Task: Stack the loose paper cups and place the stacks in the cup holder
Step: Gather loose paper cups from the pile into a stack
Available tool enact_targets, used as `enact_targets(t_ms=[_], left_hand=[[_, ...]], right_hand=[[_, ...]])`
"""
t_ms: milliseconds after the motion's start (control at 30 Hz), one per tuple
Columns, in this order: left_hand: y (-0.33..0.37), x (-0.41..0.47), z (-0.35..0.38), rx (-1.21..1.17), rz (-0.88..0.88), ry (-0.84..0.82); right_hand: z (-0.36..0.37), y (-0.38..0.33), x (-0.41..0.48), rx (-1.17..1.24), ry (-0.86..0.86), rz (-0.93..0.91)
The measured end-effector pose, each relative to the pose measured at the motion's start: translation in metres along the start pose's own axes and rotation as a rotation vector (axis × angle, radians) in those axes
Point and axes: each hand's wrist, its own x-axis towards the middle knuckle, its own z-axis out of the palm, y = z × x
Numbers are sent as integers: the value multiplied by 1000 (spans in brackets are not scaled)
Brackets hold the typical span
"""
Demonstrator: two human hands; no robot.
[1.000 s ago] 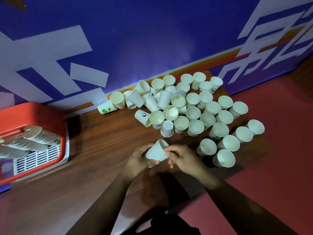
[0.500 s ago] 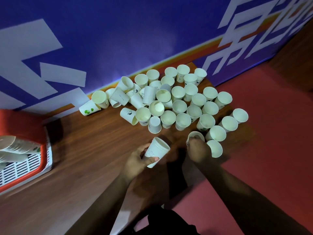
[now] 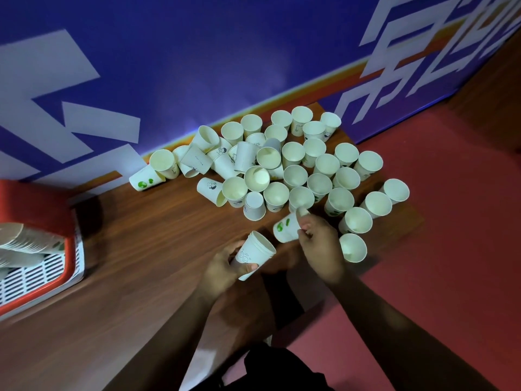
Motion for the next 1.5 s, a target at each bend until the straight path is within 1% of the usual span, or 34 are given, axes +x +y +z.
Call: enact_targets(t_ms=[67, 133, 233, 367, 500, 533, 600, 667, 733, 833, 933, 1033, 1100, 1200, 1267, 1333, 1400, 1433, 1467, 1500], left_hand=[[2, -3, 0, 24, 10, -3], [7, -7, 0, 11, 29, -8], [6, -13, -5, -10, 39, 3], [-2, -24, -18, 21, 67, 24], [-7, -37, -24, 69, 128, -25], [-6, -41, -25, 81, 149, -34], [-11, -45, -27, 84, 161, -38], [-16, -49, -28, 62, 155, -33], [-19, -54, -26, 21, 147, -22], [-23, -61, -20, -50, 118, -30], [-19, -71, -10, -80, 101, -42], [-16, -69, 1, -98, 79, -41], [-7, -64, 11, -93, 72, -30], [7, -55, 33, -95, 64, -19], [12, -46, 54, -124, 30, 6], [19, -41, 77, -146, 1, 33], [20, -36, 100, -158, -15, 58], [20, -34, 109, -166, -30, 67], [21, -33, 117, -180, -44, 84], [20, -32, 124, -188, -56, 98]], right_hand=[[-9, -18, -6, 242, -9, 32], [-13, -30, -13, 335, -92, 64], [-11, -38, -23, 353, -225, 94], [-9, -46, -32, 338, -283, 91], [-1, -65, -53, 277, -486, 66], [1, -70, -60, 276, -509, 70], [4, -77, -73, 304, -482, 95], [0, -76, -82, 362, -400, 134], [-8, -64, -88, 340, -308, 194], [-24, -28, -89, 151, -181, 267], [-45, 16, -84, -109, -112, 308], [-61, 53, -74, -195, -75, 343], [-66, 73, -65, -207, -87, 339], [-73, 90, -52, -310, -224, 323], [-71, 105, -47, -383, -273, 225], [-62, 130, -44, -394, -315, 128], [-64, 131, -40, -391, -398, 64], [-70, 128, -39, -389, -395, 44], [-76, 124, -36, -350, -355, 3], [-81, 120, -34, -268, -304, -34]])
